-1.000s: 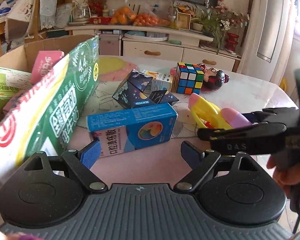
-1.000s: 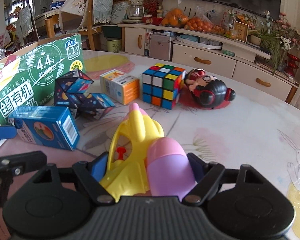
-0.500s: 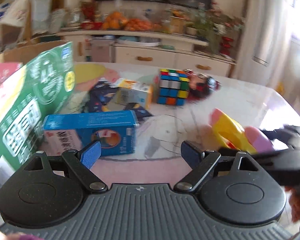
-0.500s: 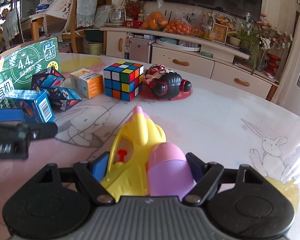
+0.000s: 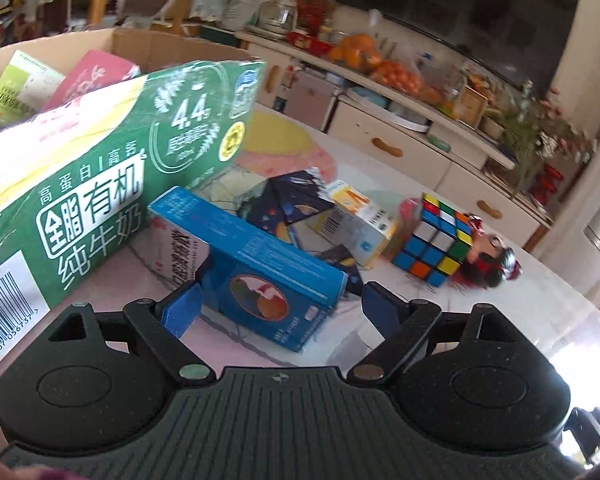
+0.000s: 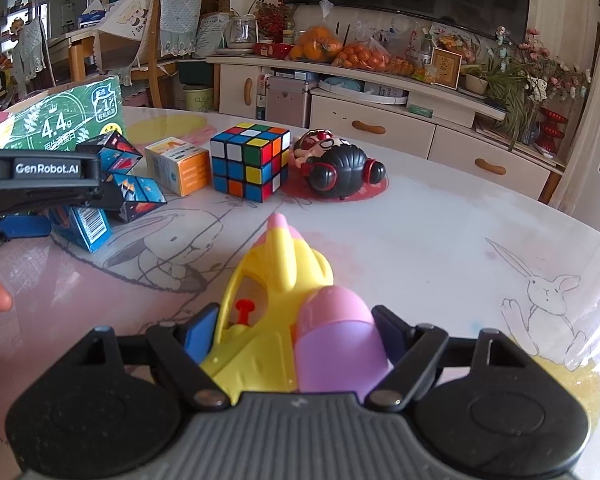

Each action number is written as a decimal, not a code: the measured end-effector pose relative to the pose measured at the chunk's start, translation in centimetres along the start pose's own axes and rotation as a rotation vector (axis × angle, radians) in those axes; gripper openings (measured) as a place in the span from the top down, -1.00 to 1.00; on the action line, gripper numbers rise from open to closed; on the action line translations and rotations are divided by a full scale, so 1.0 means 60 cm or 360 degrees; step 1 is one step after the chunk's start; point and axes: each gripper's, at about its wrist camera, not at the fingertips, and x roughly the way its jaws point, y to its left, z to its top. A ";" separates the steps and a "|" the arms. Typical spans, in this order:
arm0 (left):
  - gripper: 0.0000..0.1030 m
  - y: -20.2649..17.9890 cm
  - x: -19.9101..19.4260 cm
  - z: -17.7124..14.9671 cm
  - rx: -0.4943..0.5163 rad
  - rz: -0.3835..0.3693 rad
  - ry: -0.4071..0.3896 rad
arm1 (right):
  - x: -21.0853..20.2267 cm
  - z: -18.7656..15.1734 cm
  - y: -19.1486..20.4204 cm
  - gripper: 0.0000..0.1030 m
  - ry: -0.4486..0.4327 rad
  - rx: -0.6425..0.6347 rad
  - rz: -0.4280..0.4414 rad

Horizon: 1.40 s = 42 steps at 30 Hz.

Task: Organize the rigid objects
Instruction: 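Grasp and lift the blue box with the left tool while the right tool lifts the yellow gun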

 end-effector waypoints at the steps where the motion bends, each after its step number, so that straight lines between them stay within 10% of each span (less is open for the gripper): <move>1: -1.00 0.003 0.003 0.002 0.0004 0.0013 -0.0009 | 0.000 0.000 -0.001 -0.56 0.0001 -0.0001 0.0003; 7: -1.00 0.017 0.012 0.013 0.0086 0.0034 -0.0045 | -0.002 0.000 -0.002 -0.57 0.0003 -0.0008 0.0008; 23: 0.16 0.016 -0.005 -0.004 0.0387 -0.0032 -0.0020 | 0.004 0.003 0.002 -0.54 0.0010 0.0028 0.0028; 28: 0.16 0.022 -0.002 -0.006 0.0426 -0.0022 -0.0005 | 0.003 0.003 0.002 -0.53 0.0006 0.0041 0.0021; 31: -0.36 0.024 0.014 0.000 0.0380 0.0034 0.0015 | 0.003 0.002 0.006 -0.53 -0.0005 0.0045 0.0001; 36: -0.42 0.015 0.028 0.010 0.0435 0.0058 -0.0032 | 0.002 0.001 0.009 -0.52 -0.0018 0.0061 -0.0023; 42: 0.35 0.026 0.034 0.011 0.0472 0.0062 0.0005 | -0.004 -0.001 0.008 -0.52 -0.0044 0.0121 -0.0012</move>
